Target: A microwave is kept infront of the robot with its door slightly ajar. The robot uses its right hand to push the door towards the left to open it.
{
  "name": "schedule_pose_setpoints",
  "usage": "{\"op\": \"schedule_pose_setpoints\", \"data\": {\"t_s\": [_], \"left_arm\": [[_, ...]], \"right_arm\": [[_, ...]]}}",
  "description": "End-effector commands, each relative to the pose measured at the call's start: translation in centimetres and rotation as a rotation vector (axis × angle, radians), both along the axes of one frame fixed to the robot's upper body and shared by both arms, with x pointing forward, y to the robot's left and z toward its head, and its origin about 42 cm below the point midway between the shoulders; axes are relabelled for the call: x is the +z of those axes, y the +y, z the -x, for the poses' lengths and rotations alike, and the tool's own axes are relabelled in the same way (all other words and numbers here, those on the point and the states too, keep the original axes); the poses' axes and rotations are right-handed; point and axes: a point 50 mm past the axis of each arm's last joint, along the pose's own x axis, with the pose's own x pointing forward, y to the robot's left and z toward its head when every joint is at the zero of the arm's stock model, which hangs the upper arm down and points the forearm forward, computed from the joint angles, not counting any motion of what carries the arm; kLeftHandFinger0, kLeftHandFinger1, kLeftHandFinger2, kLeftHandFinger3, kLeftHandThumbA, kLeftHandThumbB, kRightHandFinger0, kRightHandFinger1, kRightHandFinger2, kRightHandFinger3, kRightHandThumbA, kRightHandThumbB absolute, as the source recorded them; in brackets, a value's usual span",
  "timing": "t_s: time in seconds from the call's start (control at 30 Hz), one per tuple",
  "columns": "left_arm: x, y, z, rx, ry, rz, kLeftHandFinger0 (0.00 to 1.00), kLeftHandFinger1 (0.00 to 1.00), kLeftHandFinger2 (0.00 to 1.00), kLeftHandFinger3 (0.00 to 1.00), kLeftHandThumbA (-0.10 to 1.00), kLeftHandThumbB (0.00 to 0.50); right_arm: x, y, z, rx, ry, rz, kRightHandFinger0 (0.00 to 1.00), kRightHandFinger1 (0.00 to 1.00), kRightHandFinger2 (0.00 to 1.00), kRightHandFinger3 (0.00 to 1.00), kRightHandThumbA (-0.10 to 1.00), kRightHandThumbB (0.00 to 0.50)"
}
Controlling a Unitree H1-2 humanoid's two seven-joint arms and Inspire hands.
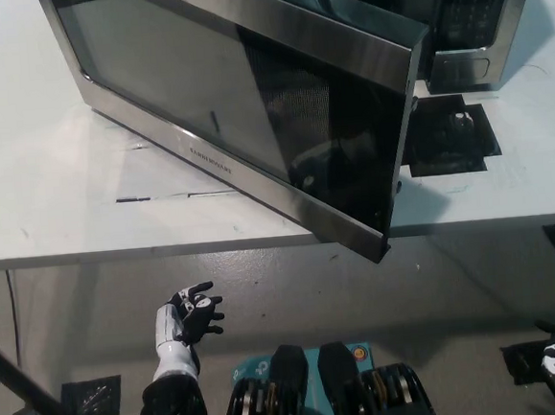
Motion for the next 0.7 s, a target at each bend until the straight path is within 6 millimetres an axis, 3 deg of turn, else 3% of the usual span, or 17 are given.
{"op": "schedule_pose_setpoints", "data": {"t_s": [0.0,0.2,0.5,0.67], "left_arm": [[1.71,-0.01,-1.28,0.033,-0.068,-0.011,0.32,0.35,0.44,0.49,0.01,0.0],[1.72,-0.03,-1.33,0.031,-0.064,-0.004,0.32,0.33,0.4,0.47,0.04,0.0],[1.75,0.11,-1.41,0.036,-0.066,-0.006,0.33,0.34,0.42,0.48,0.05,0.0],[1.71,0.25,-1.32,0.036,-0.064,-0.012,0.34,0.35,0.42,0.48,0.05,0.0]], "right_arm": [[1.0,0.02,-0.8,-0.03,-0.071,0.0,0.23,0.35,0.57,0.82,0.24,0.187],[0.93,0.0,-0.84,-0.029,-0.077,0.009,0.23,0.36,0.58,0.77,0.2,0.195],[1.02,0.08,-1.03,-0.033,-0.078,-0.008,0.21,0.35,0.57,0.76,0.21,0.207],[0.92,0.2,-0.99,-0.028,-0.073,-0.007,0.22,0.34,0.57,0.77,0.2,0.188]]}}
